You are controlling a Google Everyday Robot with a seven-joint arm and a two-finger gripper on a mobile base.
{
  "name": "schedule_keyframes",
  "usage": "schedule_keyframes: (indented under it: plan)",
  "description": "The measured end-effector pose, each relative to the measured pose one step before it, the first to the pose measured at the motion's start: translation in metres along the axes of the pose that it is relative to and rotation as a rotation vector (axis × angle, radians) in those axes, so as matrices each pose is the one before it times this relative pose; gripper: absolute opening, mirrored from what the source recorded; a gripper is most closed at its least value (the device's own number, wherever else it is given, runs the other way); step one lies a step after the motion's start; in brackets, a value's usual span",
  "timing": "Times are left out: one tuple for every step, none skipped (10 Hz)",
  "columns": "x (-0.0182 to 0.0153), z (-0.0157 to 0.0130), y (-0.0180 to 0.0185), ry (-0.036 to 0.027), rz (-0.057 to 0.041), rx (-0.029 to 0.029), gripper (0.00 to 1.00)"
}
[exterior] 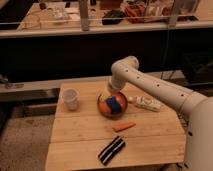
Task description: Place the white sponge in the ceramic bowl
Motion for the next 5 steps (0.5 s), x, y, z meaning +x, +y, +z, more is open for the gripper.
schedule_keyframes:
  plan:
    - [0.00317, -0.01269, 0.00029, -0.00414, 0.00013, 0.00041, 0.80]
    - [0.00294, -0.00963, -0.00026, -0.00416, -0.00196, 0.00116, 0.80]
    - [0.00126, -0.00249, 0.00007, -0.00335, -0.00189, 0.00102, 0.80]
    - [-0.00051, 0.00232, 0.00070, -0.00346, -0.00053, 0.00105, 0.80]
    - [-0.00192, 0.00508, 0.00156, -0.00275, 0.00056, 0.00003, 0.80]
